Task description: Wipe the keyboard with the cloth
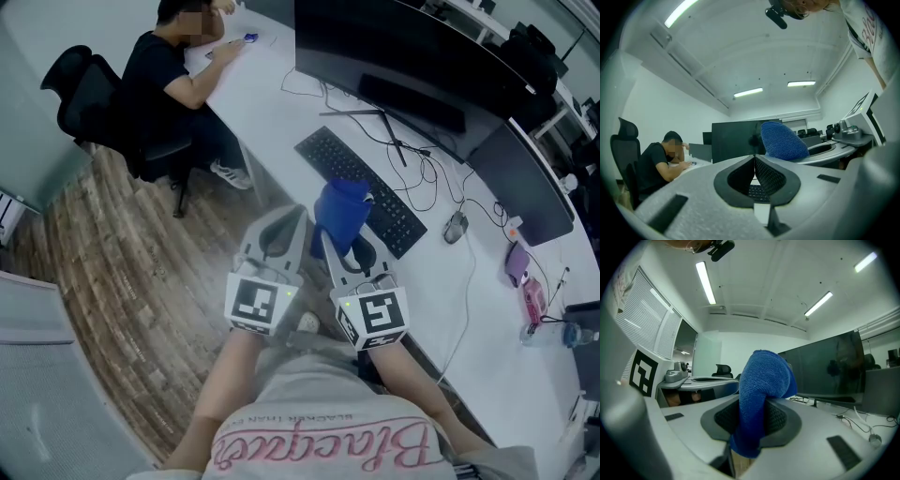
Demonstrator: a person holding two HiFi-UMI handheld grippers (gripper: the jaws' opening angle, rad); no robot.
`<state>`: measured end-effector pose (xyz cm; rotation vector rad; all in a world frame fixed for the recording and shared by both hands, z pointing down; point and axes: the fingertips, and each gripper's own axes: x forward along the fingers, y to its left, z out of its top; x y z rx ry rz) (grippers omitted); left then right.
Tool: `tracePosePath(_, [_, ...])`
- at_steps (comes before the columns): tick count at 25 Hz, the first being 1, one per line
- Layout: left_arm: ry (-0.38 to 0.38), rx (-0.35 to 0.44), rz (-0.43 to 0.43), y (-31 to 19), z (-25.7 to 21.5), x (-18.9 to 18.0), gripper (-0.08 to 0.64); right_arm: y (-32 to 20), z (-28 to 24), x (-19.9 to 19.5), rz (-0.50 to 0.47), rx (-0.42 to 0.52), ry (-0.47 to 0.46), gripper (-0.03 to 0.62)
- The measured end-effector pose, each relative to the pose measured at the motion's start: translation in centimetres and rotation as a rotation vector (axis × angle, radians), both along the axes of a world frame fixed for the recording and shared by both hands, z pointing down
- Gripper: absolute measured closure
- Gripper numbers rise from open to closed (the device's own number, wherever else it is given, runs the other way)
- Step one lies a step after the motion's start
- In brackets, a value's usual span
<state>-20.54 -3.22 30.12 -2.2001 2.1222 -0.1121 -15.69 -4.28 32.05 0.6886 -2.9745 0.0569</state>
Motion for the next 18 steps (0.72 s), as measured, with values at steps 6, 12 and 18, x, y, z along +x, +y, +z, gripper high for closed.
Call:
tracePosePath(6, [0.012, -0.023, 0.029, -2.4, 0.6, -0.6, 0.554, -2.2, 0.4, -0.4, 0.033, -0.011, -0.008, 0.495])
tracePosePath(12, [-0.012, -0.03, 0.069, -4.0, 1.0, -0.4, 0.554, -4.1, 0.7, 0.3, 0.086, -0.019, -0.014, 0.495])
tracePosePath(18, [0.012, -0.028, 0.102, -6.1, 1.6, -0.9, 0.554, -5.8, 1.5, 0.5, 0.134, -0.019, -0.006, 0.495])
